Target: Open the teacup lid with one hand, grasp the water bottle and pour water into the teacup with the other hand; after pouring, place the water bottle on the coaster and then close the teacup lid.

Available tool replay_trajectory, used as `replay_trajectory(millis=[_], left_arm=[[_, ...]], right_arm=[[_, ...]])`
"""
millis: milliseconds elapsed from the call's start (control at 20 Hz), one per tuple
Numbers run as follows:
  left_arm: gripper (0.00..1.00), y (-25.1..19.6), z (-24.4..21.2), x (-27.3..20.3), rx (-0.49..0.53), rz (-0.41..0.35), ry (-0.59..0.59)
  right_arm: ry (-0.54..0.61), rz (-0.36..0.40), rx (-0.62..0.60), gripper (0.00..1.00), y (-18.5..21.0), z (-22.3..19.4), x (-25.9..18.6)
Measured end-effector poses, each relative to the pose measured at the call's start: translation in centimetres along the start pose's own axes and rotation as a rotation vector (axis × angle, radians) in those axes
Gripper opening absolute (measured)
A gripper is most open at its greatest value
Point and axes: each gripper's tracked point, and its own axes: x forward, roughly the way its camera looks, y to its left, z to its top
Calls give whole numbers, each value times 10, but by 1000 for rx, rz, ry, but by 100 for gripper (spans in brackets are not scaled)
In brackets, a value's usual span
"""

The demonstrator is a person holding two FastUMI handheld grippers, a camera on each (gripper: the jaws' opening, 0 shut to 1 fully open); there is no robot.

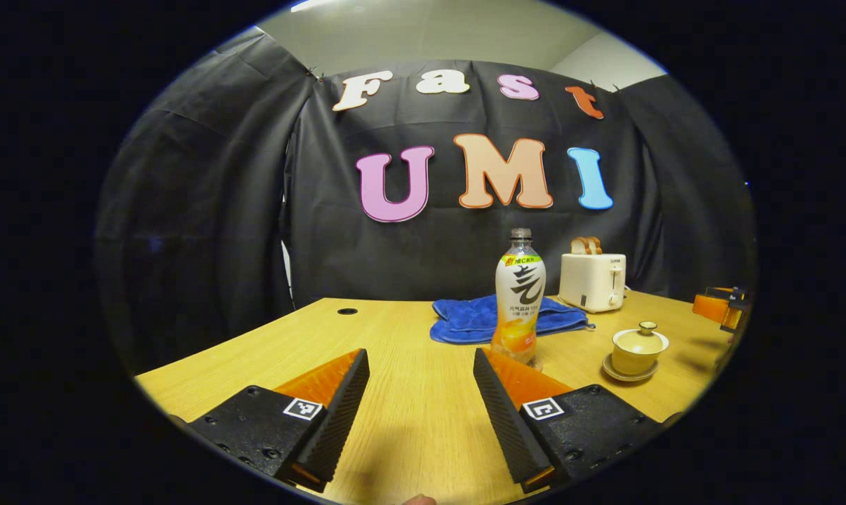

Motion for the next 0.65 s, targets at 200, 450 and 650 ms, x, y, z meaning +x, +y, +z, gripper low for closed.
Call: replay_trajectory(millis=[200,450,650], left_arm=[[87,-1,3,-1,16,-1,-9],[87,-1,2,-1,13,-1,-9],[87,0,2,0,13,1,-10]], right_arm=[[0,-9,-1,96,-2,0,0],[0,-11,0,96,-1,0,0],[1,-6,0,95,0,-1,1]])
